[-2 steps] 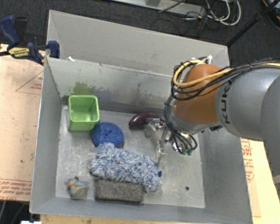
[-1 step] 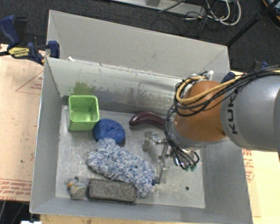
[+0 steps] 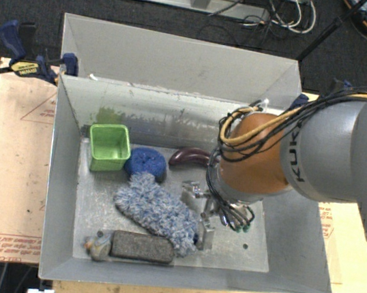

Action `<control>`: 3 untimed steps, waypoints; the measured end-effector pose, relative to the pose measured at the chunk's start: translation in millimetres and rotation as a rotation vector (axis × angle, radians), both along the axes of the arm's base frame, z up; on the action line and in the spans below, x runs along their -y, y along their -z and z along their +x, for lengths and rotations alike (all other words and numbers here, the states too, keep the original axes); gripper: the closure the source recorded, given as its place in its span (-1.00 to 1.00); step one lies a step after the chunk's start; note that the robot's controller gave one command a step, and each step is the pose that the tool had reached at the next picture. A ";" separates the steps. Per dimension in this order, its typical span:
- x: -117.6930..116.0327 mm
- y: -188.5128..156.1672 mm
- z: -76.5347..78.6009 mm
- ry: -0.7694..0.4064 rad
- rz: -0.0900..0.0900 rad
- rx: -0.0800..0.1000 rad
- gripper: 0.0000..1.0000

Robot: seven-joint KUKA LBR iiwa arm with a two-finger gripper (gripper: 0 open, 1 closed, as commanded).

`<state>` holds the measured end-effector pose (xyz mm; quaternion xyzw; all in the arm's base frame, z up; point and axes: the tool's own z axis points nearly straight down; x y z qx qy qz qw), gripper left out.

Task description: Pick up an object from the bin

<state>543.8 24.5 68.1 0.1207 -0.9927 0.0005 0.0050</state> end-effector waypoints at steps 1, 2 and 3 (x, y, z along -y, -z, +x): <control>-34.0 -15.7 -38.6 -0.154 0.004 0.015 1.00; -34.0 -15.7 -38.6 -0.154 0.004 0.015 1.00; -12.4 -152.5 -64.0 -0.163 0.004 0.011 1.00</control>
Offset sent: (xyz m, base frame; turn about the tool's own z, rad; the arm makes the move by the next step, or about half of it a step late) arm 0.0000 0.0000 0.0000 0.0000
